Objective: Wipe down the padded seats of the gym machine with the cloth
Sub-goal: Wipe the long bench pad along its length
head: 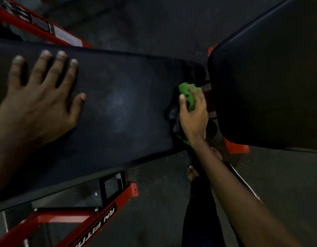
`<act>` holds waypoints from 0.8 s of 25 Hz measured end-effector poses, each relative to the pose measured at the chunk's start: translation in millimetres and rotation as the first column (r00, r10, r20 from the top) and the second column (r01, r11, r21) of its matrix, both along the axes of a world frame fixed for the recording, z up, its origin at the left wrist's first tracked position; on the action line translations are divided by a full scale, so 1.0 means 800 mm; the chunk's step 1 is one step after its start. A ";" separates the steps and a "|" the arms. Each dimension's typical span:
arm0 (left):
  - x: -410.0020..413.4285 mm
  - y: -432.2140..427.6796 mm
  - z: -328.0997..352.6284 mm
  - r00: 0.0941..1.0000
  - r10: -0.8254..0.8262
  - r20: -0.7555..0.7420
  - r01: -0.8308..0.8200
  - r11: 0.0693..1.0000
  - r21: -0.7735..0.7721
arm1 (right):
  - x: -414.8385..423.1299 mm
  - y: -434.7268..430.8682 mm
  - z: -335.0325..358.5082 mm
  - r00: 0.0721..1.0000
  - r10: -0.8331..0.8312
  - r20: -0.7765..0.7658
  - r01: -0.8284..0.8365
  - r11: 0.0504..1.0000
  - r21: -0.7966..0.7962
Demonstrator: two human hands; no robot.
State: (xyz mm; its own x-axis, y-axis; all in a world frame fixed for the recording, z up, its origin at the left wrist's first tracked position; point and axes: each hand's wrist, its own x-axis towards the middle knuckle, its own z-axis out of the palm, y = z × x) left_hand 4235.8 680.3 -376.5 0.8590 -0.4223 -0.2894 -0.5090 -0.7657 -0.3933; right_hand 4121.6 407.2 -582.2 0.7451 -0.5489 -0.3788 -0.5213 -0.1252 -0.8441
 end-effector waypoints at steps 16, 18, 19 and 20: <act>-0.011 -0.027 0.022 0.998 -0.044 0.051 0.040 0.995 0.088 | 0.012 0.077 0.070 0.948 0.194 0.250 -0.169 0.979 -0.118; -0.010 -0.027 0.023 0.997 -0.053 0.052 0.049 0.996 0.077 | -0.015 0.094 0.082 0.860 0.377 0.343 -0.338 0.926 -0.171; -0.011 -0.028 0.024 0.998 -0.049 0.049 0.046 0.996 0.075 | -0.012 0.087 0.073 0.837 0.405 0.369 -0.357 0.914 -0.193; -0.012 -0.029 0.024 0.998 -0.038 0.055 0.034 0.996 0.077 | 0.000 0.073 0.057 0.852 0.366 0.374 -0.314 0.930 -0.193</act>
State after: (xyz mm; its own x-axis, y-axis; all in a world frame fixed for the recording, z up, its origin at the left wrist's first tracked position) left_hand 4226.1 657.3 -357.2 0.8594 -0.4319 -0.2735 -0.5111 -0.7141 -0.4783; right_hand 4121.9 465.4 -537.0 0.9659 -0.2554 0.0414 -0.0516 -0.3466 -0.9366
